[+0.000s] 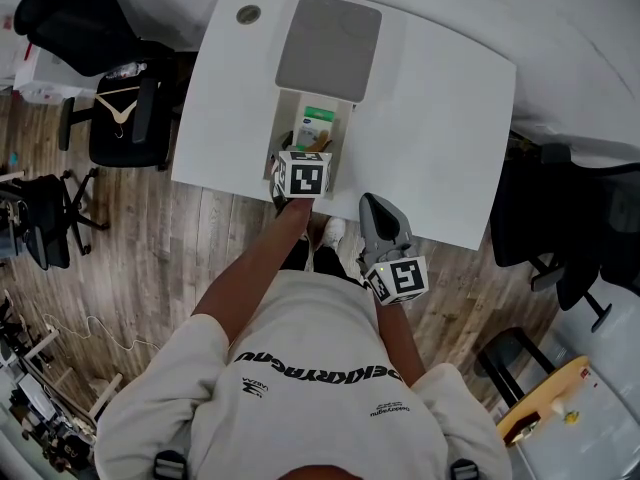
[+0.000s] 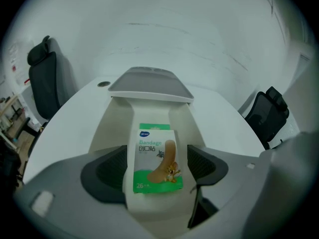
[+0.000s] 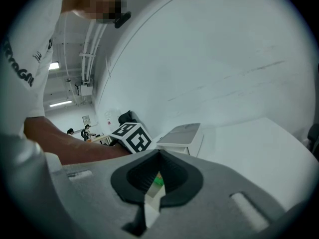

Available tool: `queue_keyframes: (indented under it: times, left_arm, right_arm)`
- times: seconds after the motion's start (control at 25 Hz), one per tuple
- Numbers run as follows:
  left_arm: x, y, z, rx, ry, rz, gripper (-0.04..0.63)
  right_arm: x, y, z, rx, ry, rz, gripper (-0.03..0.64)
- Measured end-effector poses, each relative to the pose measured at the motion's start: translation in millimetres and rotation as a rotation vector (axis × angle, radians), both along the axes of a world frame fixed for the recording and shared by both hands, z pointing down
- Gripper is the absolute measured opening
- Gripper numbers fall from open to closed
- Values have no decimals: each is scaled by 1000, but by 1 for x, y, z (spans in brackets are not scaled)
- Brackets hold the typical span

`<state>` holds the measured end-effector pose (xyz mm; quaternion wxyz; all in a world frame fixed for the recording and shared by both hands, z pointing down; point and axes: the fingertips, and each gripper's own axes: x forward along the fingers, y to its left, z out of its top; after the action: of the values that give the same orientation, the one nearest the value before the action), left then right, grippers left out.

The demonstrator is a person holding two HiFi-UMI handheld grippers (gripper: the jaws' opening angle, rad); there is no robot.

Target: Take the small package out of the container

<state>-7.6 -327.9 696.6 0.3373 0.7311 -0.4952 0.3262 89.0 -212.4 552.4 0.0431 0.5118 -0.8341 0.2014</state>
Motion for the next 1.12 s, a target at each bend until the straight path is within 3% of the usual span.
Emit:
queue_keyframes:
  times: [0.52,1.12]
  left_arm:
    - [5,-3,22,-56,-44,-39,371]
    - [3,-6,28,-56,-82,-49,359]
  right_arm:
    - [5,-1,7,-16,-5,11,0]
    - [1,-1,5,-21,3,-6,0]
